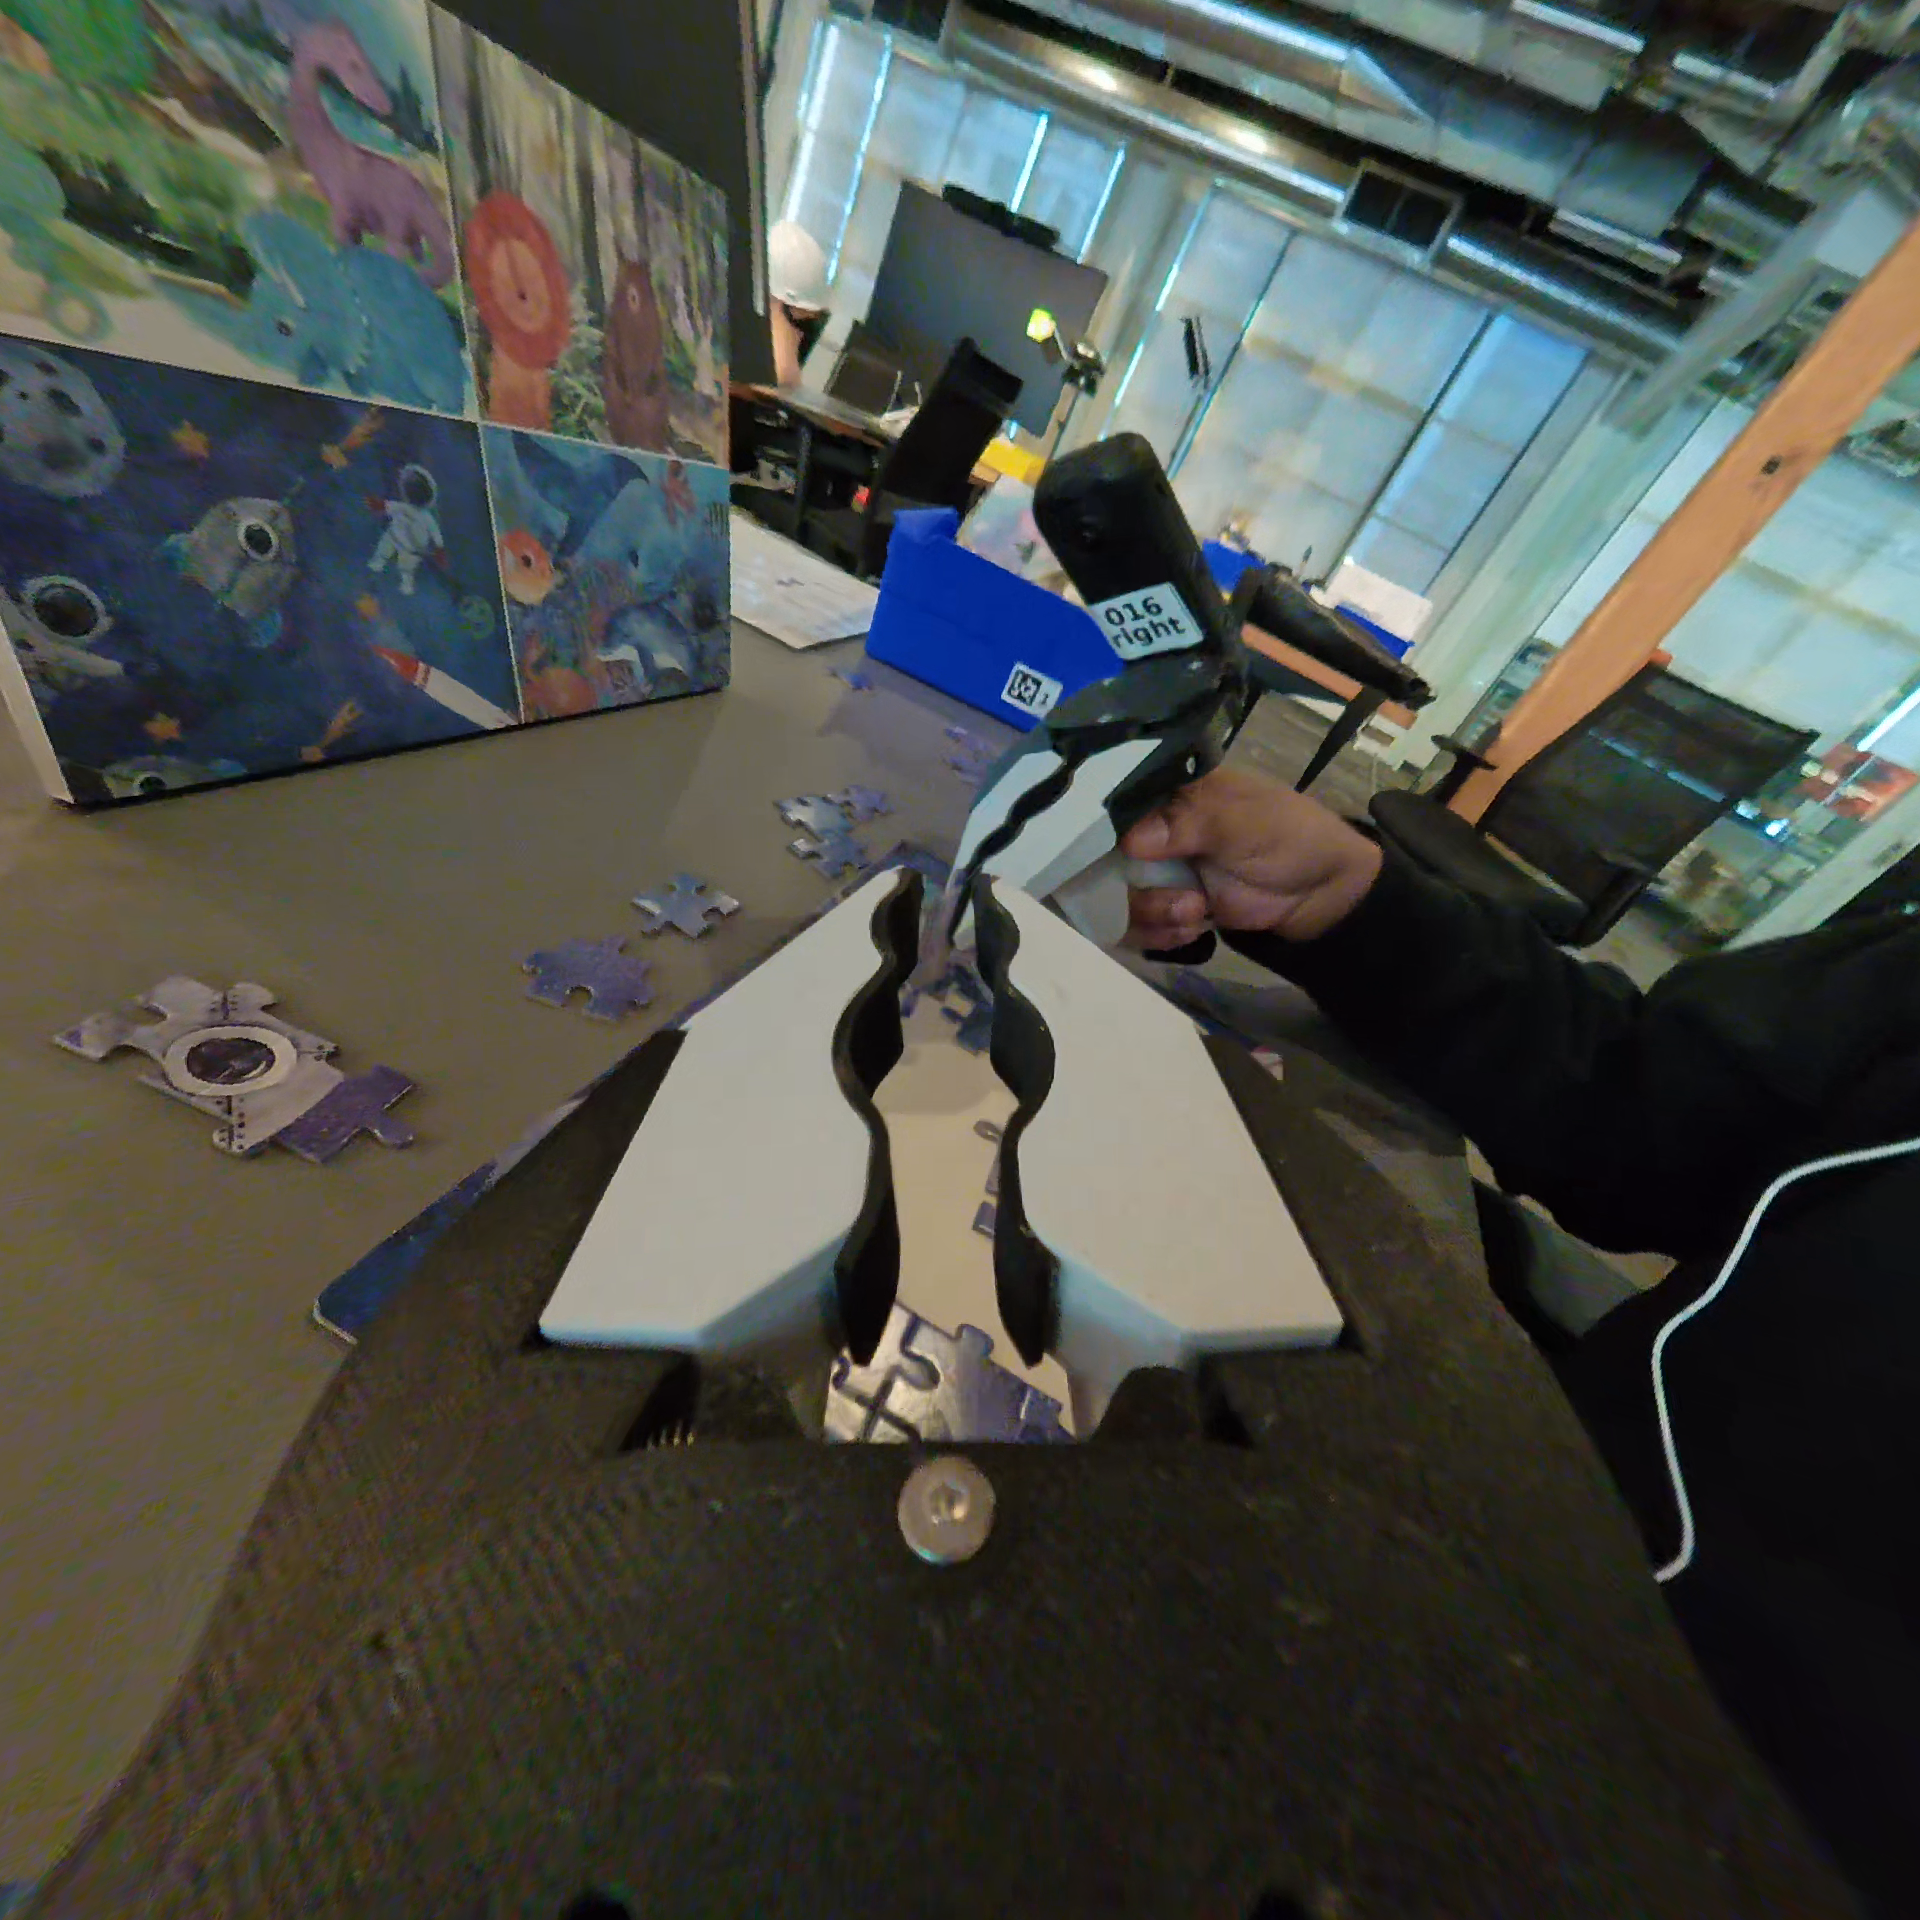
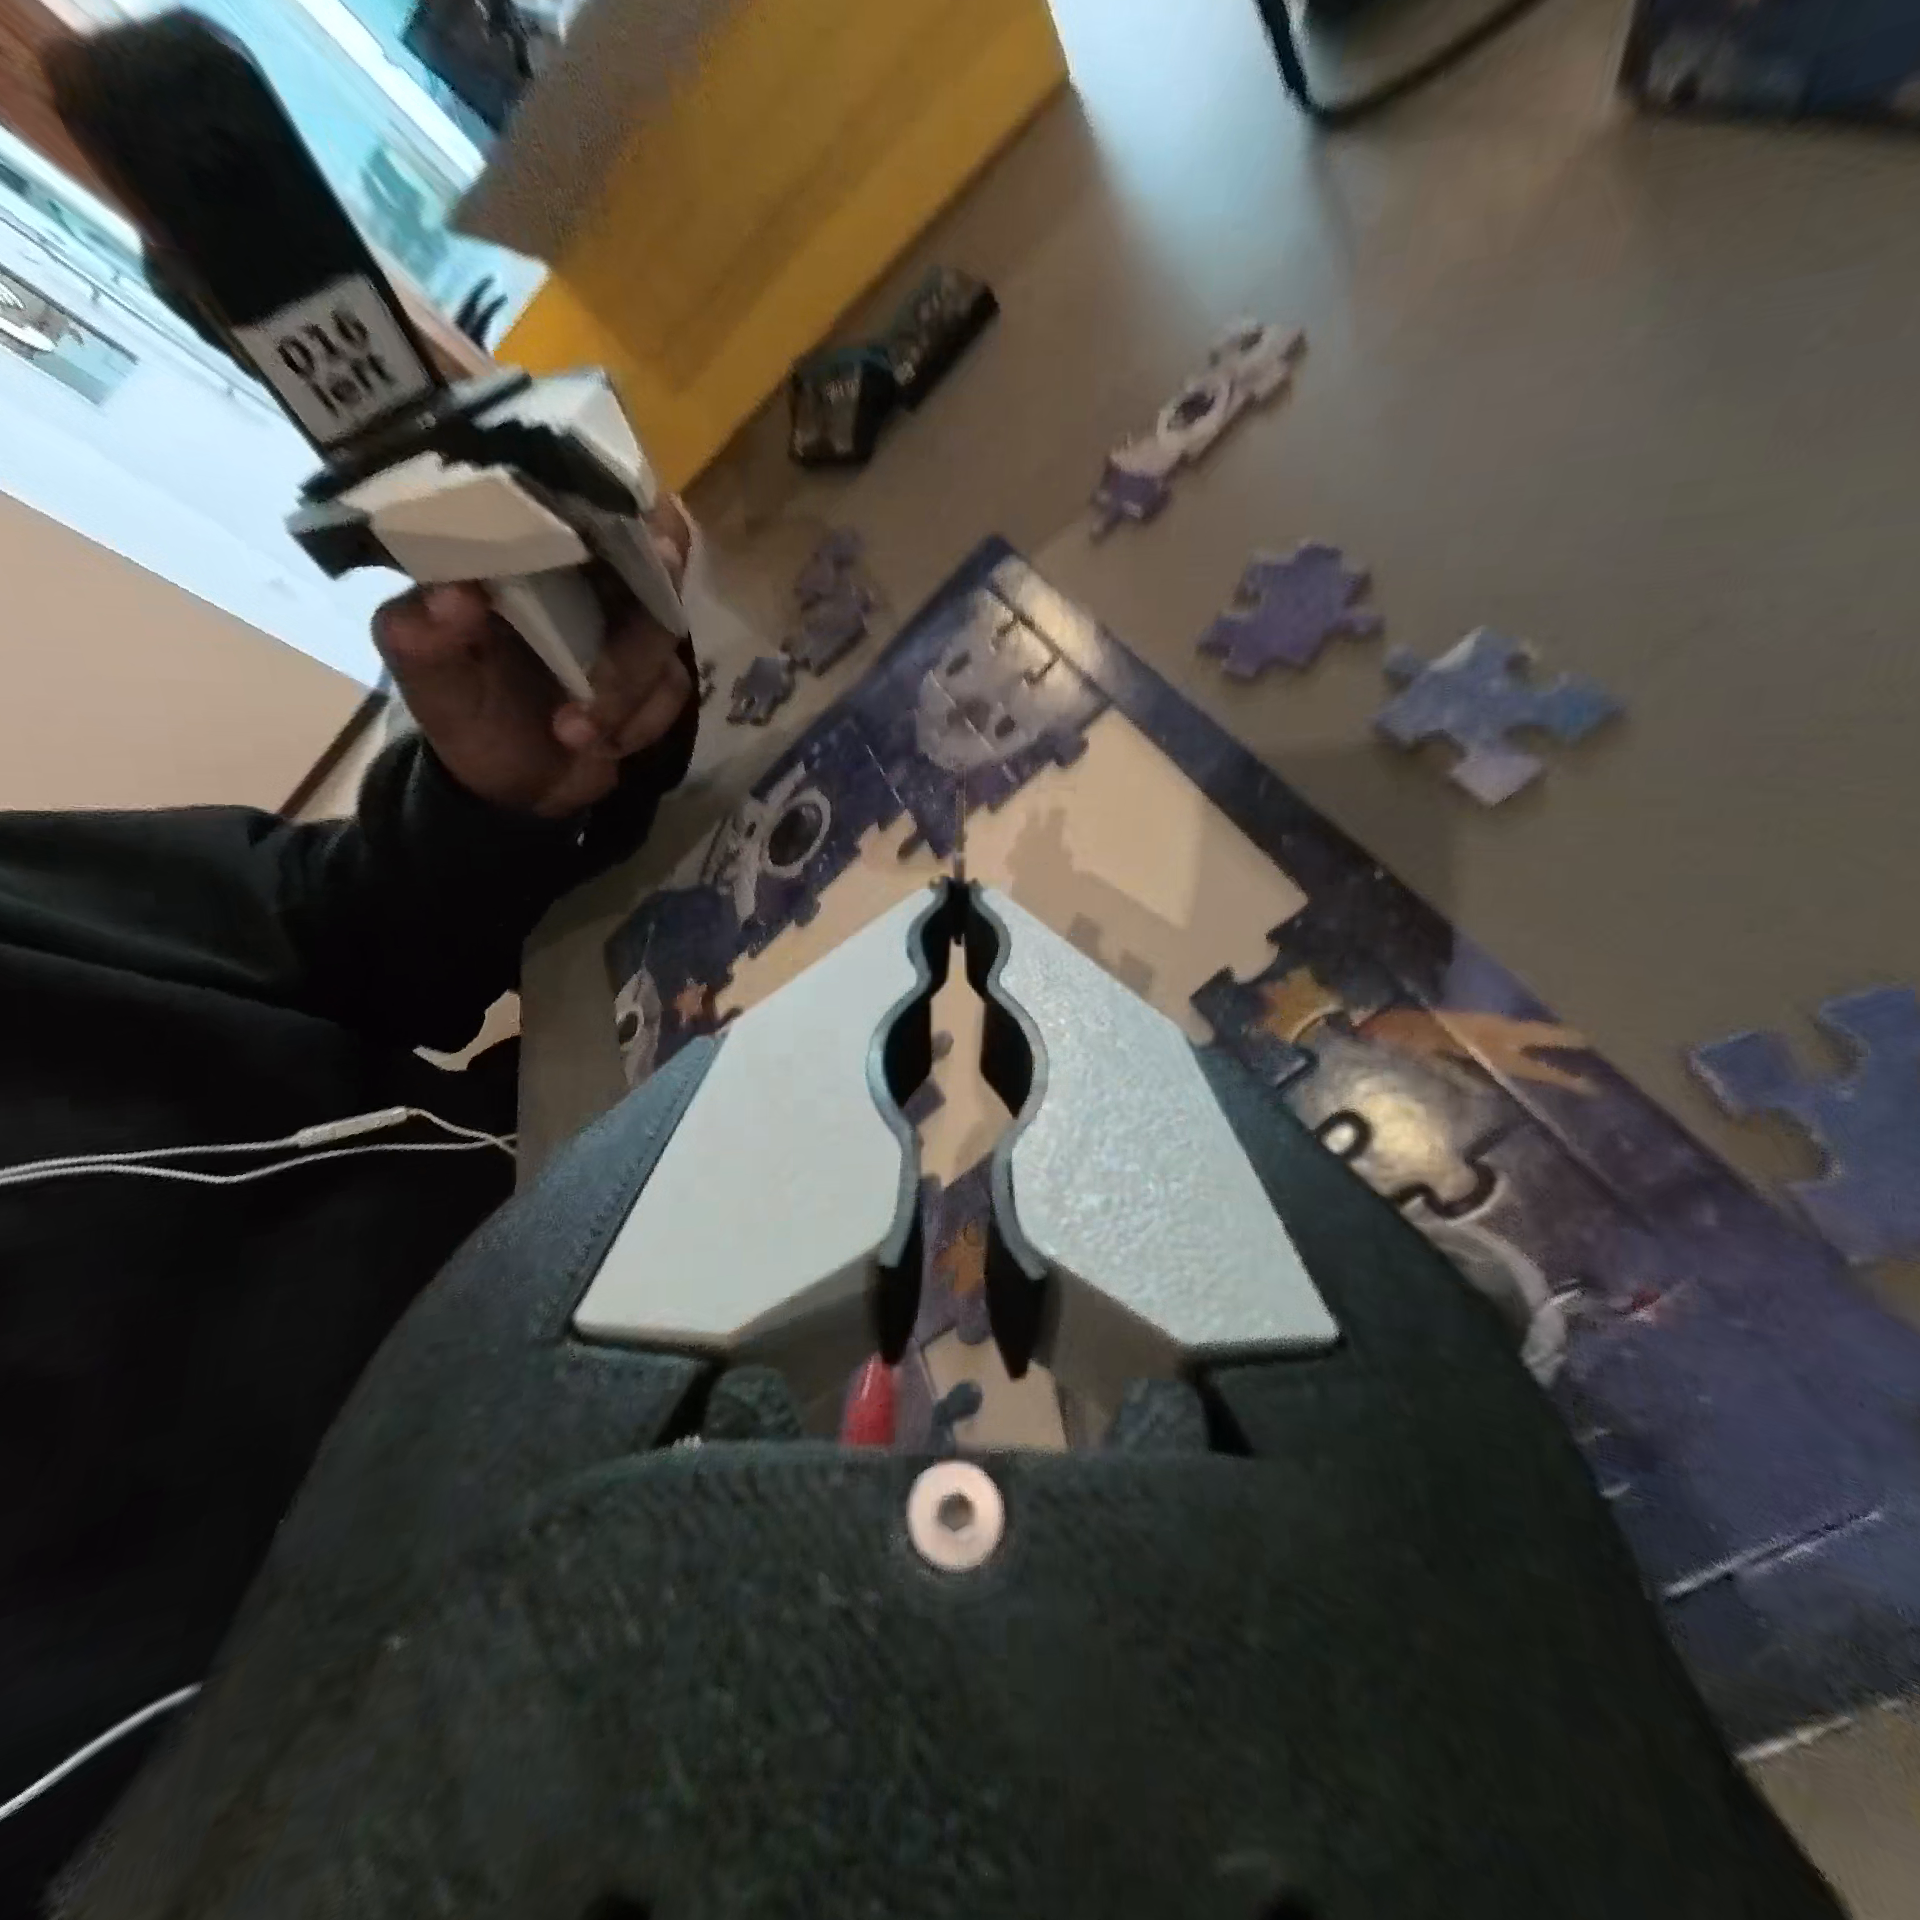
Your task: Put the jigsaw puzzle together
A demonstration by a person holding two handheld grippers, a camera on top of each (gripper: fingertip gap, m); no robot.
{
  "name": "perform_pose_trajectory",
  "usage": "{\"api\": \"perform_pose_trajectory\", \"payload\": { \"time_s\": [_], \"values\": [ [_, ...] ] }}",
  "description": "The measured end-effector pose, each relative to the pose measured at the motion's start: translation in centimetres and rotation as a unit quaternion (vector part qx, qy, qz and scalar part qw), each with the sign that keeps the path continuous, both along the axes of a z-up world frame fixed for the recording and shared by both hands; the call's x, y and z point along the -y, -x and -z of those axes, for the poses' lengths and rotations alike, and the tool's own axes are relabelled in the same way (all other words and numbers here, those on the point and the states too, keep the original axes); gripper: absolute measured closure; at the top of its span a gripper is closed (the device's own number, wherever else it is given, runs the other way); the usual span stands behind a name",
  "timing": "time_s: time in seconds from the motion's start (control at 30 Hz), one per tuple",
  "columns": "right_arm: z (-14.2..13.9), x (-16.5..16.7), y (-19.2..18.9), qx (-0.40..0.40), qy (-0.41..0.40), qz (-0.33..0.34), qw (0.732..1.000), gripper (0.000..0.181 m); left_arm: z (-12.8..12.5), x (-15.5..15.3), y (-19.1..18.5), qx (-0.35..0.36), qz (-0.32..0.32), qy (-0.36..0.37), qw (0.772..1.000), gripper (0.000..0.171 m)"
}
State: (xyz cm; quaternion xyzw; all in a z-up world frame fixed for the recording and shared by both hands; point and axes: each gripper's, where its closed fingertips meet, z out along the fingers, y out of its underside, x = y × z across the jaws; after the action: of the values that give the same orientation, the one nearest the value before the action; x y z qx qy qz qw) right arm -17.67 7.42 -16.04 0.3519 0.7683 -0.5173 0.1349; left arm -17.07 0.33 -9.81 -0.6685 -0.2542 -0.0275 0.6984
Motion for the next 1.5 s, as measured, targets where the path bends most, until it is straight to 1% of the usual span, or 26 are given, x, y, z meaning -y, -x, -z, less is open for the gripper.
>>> {"api": "perform_pose_trajectory", "payload": {
  "time_s": [0.13, 0.2, 0.33, 0.47, 0.57, 0.7, 0.83, 0.93, 1.0, 1.07, 1.13, 1.17, 1.2, 1.23, 1.27, 1.3, 1.33, 1.43, 1.5],
  "values": [
    [2.5, 0.4, -1.3, 0.044, -0.042, -0.023, 0.998, 0.181, 1.0, -0.8, -0.4, -0.017, 0.004, 0.047, 0.999, 0.165],
    [3.2, 0.6, -1.7, 0.057, -0.051, -0.029, 0.997, 0.181, 1.5, -1.1, -0.5, -0.029, 0.003, 0.07, 0.997, 0.165],
    [3.5, 0.6, -1.9, 0.072, -0.05, -0.034, 0.996, 0.181, 2.2, -1.5, -0.7, -0.044, 0.004, 0.101, 0.994, 0.165],
    [3.7, 0.6, -2.2, 0.084, -0.05, -0.044, 0.994, 0.181, 2.4, -1.7, -0.8, -0.046, 0.006, 0.109, 0.993, 0.165],
    [3.7, 0.7, -2.5, 0.096, -0.042, -0.053, 0.993, 0.181, 2.4, -1.7, -0.8, -0.042, 0.007, 0.106, 0.993, 0.165],
    [2.9, 1.1, -2.8, 0.104, -0.015, -0.061, 0.993, 0.181, 2.4, -1.7, -0.8, -0.041, 0.008, 0.106, 0.993, 0.165],
    [2.3, 1.1, -2.6, 0.094, -0.003, -0.06, 0.994, 0.181, 2.3, -1.7, -0.8, -0.043, 0.006, 0.104, 0.994, 0.165],
    [1.2, 1.2, -2.3, 0.082, 0.025, -0.06, 0.995, 0.181, 1.7, -1.2, -0.6, -0.051, -0.003, 0.093, 0.994, 0.165],
    [0.3, 1.2, -2.1, 0.07, 0.043, -0.059, 0.995, 0.181, 0.7, -0.2, -0.4, -0.042, -0.021, 0.079, 0.996, 0.161],
    [-0.4, 0.8, -1.5, 0.055, 0.054, -0.047, 0.996, 0.181, -1.1, 1.6, -0.6, -0.036, -0.042, 0.068, 0.996, 0.159],
    [-1.2, 0.4, -1.1, 0.044, 0.07, -0.036, 0.996, 0.181, -1.4, 4.3, -0.4, -0.038, -0.088, 0.117, 0.988, 0.157],
    [-1.7, 0.3, -0.9, 0.041, 0.08, -0.032, 0.995, 0.181, -1.1, 5.9, -0.4, -0.045, -0.118, 0.159, 0.979, 0.155],
    [-2.0, 0.2, -0.8, 0.039, 0.088, -0.029, 0.995, 0.181, -0.4, 8.0, -0.2, -0.059, -0.163, 0.211, 0.962, 0.157],
    [-2.3, 0.1, -0.7, 0.038, 0.094, -0.026, 0.994, 0.181, 0.2, 10.1, 0.0, -0.081, -0.214, 0.257, 0.939, 0.159],
    [-2.5, 0.0, -0.7, 0.036, 0.097, -0.024, 0.994, 0.181, 0.8, 11.8, -0.3, -0.1, -0.247, 0.295, 0.918, 0.159],
    [-2.6, -0.1, -0.6, 0.032, 0.099, -0.023, 0.994, 0.181, 1.7, 13.1, -1.0, -0.107, -0.259, 0.327, 0.902, 0.158],
    [-2.8, -0.2, -0.6, 0.026, 0.098, -0.021, 0.995, 0.181, 3.0, 14.0, -1.9, -0.099, -0.256, 0.353, 0.894, 0.157],
    [-3.1, -0.4, -0.4, 0.008, 0.09, -0.016, 0.996, 0.181, 7.3, 16.1, -4.6, -0.032, -0.216, 0.409, 0.886, 0.144],
    [-3.2, -0.5, -0.4, 0.0, 0.088, -0.014, 0.996, 0.181, 9.2, 17.1, -5.8, -0.003, -0.197, 0.427, 0.882, 0.135]
  ]
}}
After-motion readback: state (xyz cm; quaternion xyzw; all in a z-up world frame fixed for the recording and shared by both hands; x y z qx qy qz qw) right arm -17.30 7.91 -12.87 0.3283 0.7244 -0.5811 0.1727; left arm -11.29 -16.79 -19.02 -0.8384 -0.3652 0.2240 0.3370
